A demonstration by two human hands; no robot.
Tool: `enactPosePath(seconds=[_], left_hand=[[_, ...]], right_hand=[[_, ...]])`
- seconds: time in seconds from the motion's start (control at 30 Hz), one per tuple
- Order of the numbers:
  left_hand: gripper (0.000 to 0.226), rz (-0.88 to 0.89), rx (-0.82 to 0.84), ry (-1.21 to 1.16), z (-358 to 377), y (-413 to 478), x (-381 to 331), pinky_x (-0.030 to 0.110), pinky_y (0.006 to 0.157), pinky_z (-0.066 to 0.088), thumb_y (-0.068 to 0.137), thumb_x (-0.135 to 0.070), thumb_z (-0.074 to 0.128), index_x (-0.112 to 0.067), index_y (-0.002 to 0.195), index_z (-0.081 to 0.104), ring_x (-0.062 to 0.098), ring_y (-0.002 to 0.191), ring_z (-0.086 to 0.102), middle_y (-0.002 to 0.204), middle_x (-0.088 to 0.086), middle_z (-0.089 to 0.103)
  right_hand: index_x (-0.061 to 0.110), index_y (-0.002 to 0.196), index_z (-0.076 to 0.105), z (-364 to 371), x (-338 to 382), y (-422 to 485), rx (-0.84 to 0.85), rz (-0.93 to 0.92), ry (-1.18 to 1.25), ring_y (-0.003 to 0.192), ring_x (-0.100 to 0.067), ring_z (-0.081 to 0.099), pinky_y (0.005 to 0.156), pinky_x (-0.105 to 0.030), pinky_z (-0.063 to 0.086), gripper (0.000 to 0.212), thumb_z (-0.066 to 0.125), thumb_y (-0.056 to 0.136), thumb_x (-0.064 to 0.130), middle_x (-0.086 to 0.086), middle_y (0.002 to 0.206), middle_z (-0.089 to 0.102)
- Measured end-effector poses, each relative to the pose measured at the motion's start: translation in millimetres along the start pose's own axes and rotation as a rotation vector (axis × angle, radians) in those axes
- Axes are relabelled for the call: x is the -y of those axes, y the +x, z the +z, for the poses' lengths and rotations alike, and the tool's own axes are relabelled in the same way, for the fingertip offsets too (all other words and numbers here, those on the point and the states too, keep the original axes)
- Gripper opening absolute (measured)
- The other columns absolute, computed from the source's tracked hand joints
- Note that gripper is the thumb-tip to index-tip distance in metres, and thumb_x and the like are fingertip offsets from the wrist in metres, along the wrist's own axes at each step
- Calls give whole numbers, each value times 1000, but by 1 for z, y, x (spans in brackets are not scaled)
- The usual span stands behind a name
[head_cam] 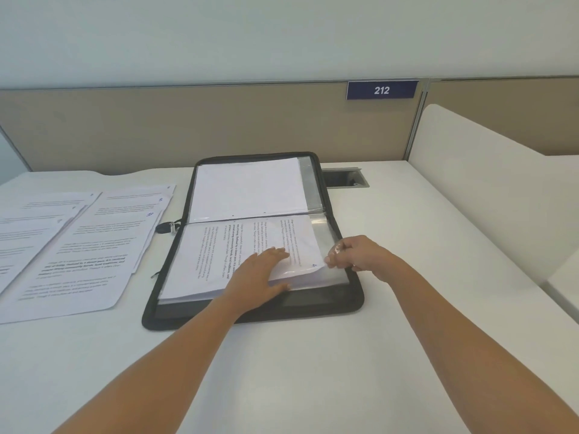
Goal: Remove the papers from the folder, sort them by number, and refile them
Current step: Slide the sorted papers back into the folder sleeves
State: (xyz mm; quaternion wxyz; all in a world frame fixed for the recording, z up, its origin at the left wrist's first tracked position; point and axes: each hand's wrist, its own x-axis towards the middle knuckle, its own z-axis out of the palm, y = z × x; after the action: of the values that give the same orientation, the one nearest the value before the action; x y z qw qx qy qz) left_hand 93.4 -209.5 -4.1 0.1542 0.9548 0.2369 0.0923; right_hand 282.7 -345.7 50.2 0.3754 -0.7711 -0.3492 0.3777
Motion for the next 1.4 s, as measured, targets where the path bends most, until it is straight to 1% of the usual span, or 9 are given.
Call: enactPosePath(seconds=[0.23,0.47,0.6,0.7,0.83,0.93,1.1,1.23,1.4], left_hand=[[38,-70,-168,127,-15,-14,5,27,97,41,99,-16,41,-22,136,48,17,124,51,137,-5,53],[41,-102,-274,193,-43,-5,11,29,100,38,101,-14,35,-26,138,46,18,127,48,139,-6,51],[41,-48,-352,237,-64,9,7,31,96,41,99,-9,38,-24,136,49,21,123,52,135,-3,55],[42,-6,-380,298,-80,23,2,31,94,42,99,-6,38,-21,135,50,21,121,53,134,-2,56],[41,49,-430,339,-102,44,5,35,84,43,91,1,45,-16,125,60,30,101,63,115,4,68],[34,160,-578,362,-115,54,9,37,77,48,75,6,57,-9,102,71,29,82,69,91,7,73],[34,45,-788,358,-110,57,30,41,79,48,68,0,63,-14,99,68,25,105,57,112,6,65],[31,-135,-660,244,-84,41,61,44,83,45,78,-4,69,-12,108,65,28,108,55,117,8,60],[46,-456,-189,196,-50,25,100,35,108,27,98,-37,42,-21,140,37,15,139,26,150,-1,30]], right_hand=[[16,81,59,-2,6,0,-132,-70,182,81,-13,59,67,-23,41,11,70,82,16,1,85,66],[17,69,52,19,-7,13,-644,-145,310,77,-22,60,74,-31,46,27,54,93,28,-1,76,63],[11,78,58,51,-1,20,-468,-246,134,74,-22,59,61,-20,41,18,51,94,18,-3,80,62],[9,99,64,71,18,33,-328,-375,-120,83,-15,57,69,-13,42,15,55,93,19,-2,96,64],[19,125,56,89,50,62,-197,-536,-457,118,-16,48,102,-24,35,31,52,94,24,2,135,51],[26,141,37,89,70,89,-124,-572,-744,138,-18,25,108,-34,31,47,48,95,30,4,154,23],[29,149,18,79,86,130,-130,-522,-1048,143,-22,9,107,-42,30,60,45,96,33,1,159,-2],[30,148,21,76,83,156,-124,-470,-1153,144,-21,5,108,-49,27,59,47,94,35,1,159,-4],[31,147,24,77,77,177,-36,-341,-1129,146,-21,-2,111,-53,18,55,40,96,47,1,159,-7]])
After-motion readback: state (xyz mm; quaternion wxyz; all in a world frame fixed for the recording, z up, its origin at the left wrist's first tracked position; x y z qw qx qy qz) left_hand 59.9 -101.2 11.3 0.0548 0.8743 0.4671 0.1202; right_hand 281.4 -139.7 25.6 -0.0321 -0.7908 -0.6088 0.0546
